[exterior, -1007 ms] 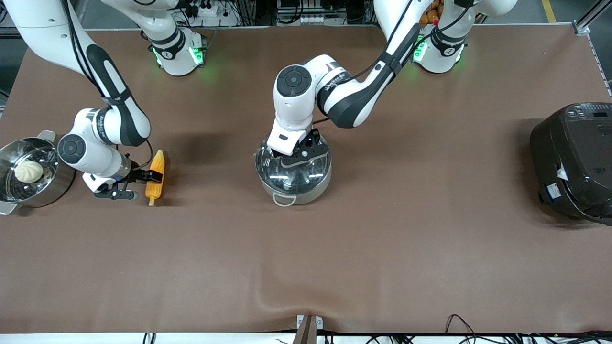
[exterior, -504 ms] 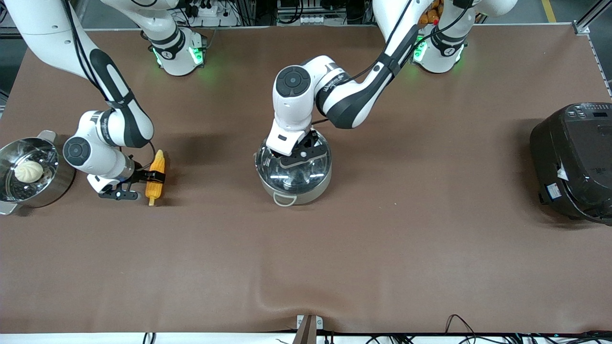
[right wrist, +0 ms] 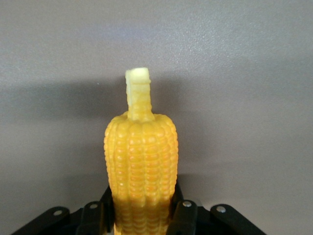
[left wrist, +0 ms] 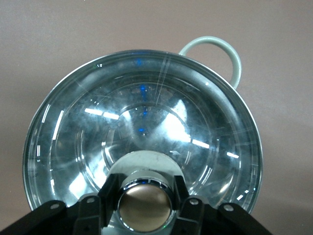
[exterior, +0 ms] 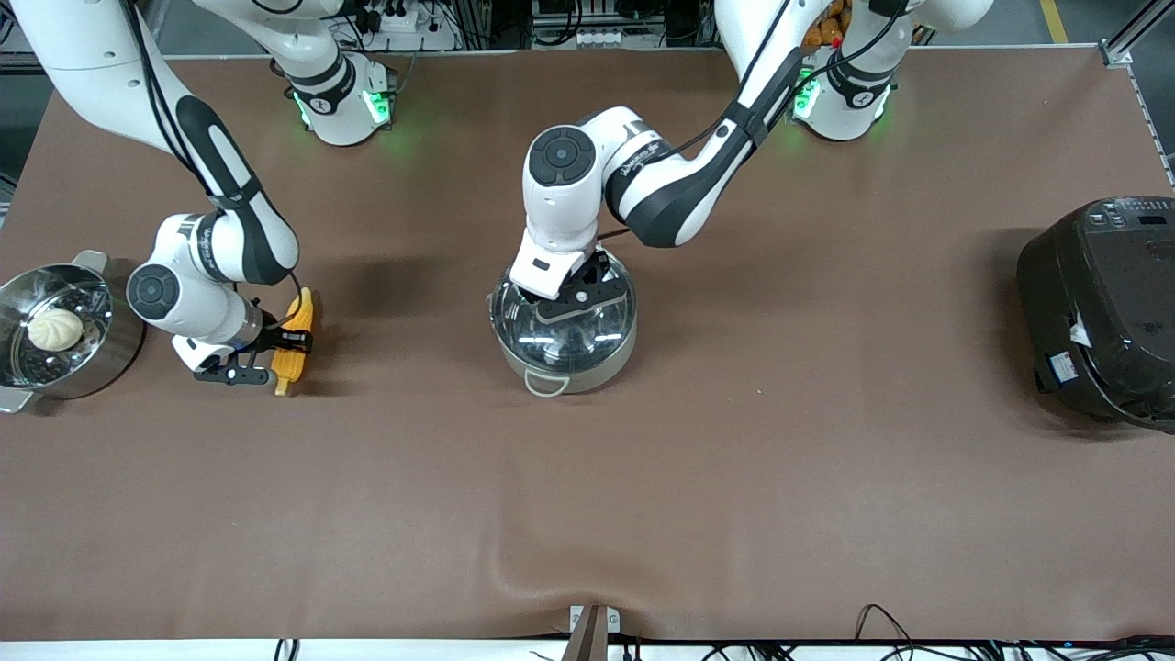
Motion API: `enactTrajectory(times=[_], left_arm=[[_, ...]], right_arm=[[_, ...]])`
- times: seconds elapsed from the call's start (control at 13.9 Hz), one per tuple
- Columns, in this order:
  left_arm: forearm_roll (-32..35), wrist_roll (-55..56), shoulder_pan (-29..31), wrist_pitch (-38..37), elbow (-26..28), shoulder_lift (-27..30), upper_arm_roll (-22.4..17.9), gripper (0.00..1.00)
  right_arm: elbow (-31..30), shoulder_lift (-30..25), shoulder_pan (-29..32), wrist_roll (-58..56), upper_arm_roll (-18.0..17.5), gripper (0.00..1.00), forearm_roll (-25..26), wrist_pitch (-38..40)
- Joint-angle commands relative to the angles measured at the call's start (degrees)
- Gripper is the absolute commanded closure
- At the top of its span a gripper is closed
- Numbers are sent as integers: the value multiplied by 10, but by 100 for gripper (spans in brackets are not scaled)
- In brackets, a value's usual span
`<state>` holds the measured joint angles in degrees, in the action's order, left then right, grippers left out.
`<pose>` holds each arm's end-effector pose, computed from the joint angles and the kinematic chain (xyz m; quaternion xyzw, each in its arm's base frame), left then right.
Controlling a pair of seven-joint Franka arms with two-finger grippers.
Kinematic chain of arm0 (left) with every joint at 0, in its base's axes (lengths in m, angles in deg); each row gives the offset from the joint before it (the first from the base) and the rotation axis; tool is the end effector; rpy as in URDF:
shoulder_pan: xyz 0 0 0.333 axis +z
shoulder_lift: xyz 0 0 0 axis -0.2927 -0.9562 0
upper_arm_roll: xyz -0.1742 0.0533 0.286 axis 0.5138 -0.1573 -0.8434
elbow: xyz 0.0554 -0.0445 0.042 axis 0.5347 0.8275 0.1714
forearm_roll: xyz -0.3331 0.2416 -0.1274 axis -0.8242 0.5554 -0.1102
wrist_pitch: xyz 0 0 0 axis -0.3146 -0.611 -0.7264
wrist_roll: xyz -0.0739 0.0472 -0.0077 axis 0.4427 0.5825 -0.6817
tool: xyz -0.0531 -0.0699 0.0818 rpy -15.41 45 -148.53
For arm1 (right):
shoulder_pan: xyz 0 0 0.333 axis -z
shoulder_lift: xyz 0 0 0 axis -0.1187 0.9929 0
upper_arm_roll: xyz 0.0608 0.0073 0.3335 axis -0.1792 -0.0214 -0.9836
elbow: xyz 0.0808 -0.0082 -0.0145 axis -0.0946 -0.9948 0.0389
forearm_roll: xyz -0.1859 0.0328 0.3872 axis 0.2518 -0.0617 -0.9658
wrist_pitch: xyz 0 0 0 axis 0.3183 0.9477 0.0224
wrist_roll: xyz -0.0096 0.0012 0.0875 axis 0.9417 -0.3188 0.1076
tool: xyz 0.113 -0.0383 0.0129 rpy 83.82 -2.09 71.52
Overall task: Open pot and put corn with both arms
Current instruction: 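Lift the glass lid off the pot with the left gripper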
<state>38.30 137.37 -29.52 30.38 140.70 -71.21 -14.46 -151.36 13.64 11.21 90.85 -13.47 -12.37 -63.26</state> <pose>0.5132 -0.6044 0.3366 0.9857 0.1637 0.0087 0.0396 0.5684 -0.0329 0.1539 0.9980 -0.0354 -0.0515 0.0013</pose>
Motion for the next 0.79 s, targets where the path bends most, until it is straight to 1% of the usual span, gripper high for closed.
enactTrajectory(times=[0.0,0.07,0.22,0.36,0.43,0.58,0.72], left_arm=[[11,13,2,-15,-8,27,-4,100],[12,12,5,-21,-5,45,-4,100],[12,10,14,-64,-5,78,-4,100],[17,3,38,-117,-4,114,-4,100],[17,-17,58,-146,-1,132,-4,100],[16,-97,110,-190,9,165,-3,100],[14,-184,171,-226,11,178,-2,100]], right_arm=[[0,0,-7,12,-1,100,0,3],[0,0,-9,12,-1,100,0,3],[0,-6,-14,12,-2,100,0,5],[10,-13,-18,13,-4,100,0,44],[22,-18,-19,14,-4,100,-1,67],[54,-21,-27,29,-6,100,-1,123],[94,-21,-59,68,-7,100,-1,171]])
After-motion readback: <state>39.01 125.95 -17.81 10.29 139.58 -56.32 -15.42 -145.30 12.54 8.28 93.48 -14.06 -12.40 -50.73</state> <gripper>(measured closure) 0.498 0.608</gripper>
